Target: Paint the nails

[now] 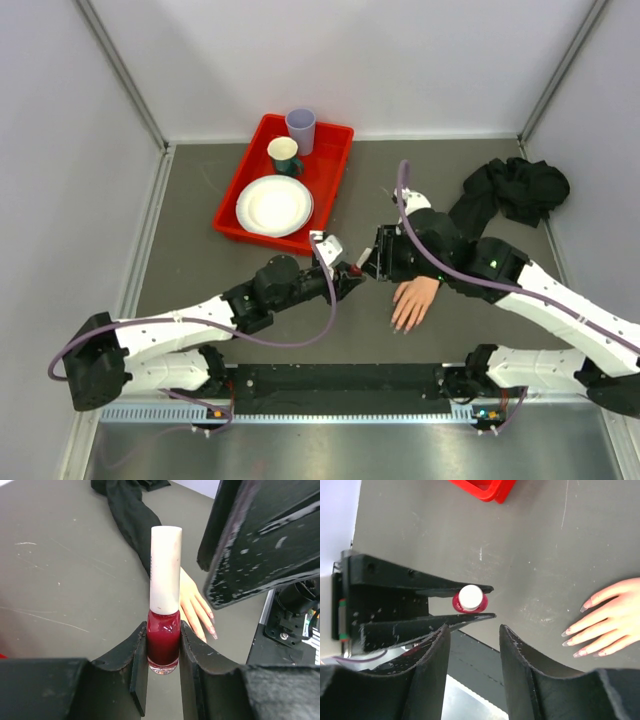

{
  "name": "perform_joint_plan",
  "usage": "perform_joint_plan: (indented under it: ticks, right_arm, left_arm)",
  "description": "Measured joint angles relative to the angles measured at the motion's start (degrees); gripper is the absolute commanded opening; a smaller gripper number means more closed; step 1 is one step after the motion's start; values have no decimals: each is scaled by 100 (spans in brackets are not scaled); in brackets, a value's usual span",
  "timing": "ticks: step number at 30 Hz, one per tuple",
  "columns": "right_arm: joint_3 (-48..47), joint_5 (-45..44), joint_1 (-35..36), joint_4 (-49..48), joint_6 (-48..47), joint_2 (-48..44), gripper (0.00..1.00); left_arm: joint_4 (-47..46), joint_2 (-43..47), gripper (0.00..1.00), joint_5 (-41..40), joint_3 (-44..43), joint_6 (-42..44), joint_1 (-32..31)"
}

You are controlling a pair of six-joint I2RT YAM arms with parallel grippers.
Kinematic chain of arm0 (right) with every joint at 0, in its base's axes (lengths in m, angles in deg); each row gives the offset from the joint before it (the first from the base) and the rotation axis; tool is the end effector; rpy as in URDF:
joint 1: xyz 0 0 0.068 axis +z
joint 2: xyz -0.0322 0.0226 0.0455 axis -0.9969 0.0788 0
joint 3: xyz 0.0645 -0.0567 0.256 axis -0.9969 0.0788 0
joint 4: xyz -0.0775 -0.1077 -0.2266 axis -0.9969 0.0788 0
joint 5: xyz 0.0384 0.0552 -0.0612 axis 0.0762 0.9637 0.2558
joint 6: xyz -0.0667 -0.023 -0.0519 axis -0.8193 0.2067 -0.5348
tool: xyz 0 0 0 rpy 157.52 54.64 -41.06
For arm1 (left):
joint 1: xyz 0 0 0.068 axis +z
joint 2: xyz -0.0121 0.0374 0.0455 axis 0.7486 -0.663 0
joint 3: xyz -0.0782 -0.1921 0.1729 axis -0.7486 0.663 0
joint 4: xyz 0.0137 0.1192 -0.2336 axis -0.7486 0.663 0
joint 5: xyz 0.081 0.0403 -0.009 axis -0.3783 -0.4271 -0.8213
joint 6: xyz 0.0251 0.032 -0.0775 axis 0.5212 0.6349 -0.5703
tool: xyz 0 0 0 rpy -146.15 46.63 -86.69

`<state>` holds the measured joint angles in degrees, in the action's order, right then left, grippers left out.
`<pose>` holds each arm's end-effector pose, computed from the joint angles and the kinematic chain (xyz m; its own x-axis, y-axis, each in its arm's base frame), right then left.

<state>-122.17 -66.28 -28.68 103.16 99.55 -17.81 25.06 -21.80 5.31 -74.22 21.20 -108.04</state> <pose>0.1444 0.1963 0.3486 -0.7569 0.0554 -0.6512 -0.3260 0.8316 0.4497 0.1466 -0.2592 0.2625 -0.1855 0.0493 -0.9814 0.8746 0.4635 -0.1421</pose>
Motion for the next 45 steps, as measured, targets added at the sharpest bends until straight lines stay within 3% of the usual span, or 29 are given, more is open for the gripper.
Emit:
perform_joint_plan:
  ticks: [19,24,29,32,34,40,45]
  right_arm:
    - [-85,151,-11,-254,33,564,37]
    - [-87,372,-118,-275,9,564,21]
    - [-87,492,-149,-291,-26,564,13]
    - [-87,525,-151,-289,-63,564,0]
    - [-87,588,-168,-289,-122,564,0]
    - [-20,1235,-199,-439,-977,485,0]
    - [369,2417,-219,-778,-2138,-66,0]
  left_arm:
    - [-140,275,0,-7,271,96,-44]
    - [-131,280,0,70,271,173,-55]
    - [-98,317,0,96,280,201,-52]
    - [-79,332,0,131,282,203,-52]
    - [-63,354,0,160,291,201,-52]
    - [286,627,0,535,293,74,-35]
    - [446,931,0,1565,293,-334,-9]
